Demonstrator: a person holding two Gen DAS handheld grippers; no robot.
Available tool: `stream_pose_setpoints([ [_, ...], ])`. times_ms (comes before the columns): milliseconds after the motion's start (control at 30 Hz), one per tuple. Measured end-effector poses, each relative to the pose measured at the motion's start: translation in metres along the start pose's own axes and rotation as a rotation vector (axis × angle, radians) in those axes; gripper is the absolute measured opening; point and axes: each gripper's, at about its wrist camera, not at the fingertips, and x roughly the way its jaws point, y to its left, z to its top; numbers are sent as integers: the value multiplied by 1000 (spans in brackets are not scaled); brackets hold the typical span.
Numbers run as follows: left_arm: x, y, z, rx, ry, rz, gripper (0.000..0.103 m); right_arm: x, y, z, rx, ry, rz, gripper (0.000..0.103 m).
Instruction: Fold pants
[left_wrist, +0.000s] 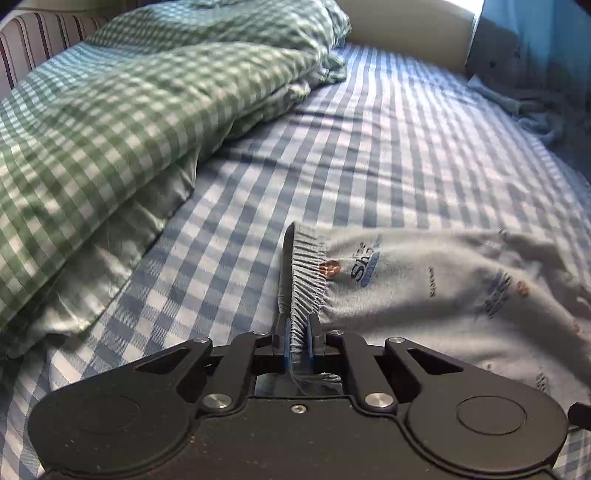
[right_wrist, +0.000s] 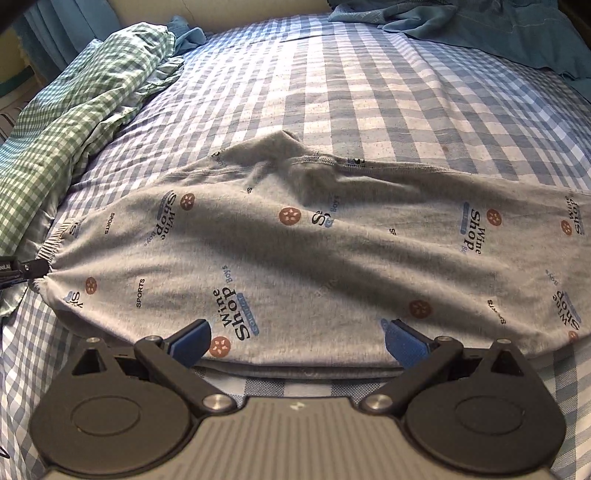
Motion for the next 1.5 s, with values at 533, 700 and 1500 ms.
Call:
stream_pose_setpoints([
  [533, -11, -43, 16, 103, -108, -62, 94, 25, -41, 116, -9, -126, 178, 102],
  [700, -5, -80, 14, 97, -78, -145, 100, 58, -45, 169, 70, -45, 318, 92],
  [1500, 21, -111, -50, 236, 147, -131, 102, 110, -48, 205, 283, 108, 308, 1],
])
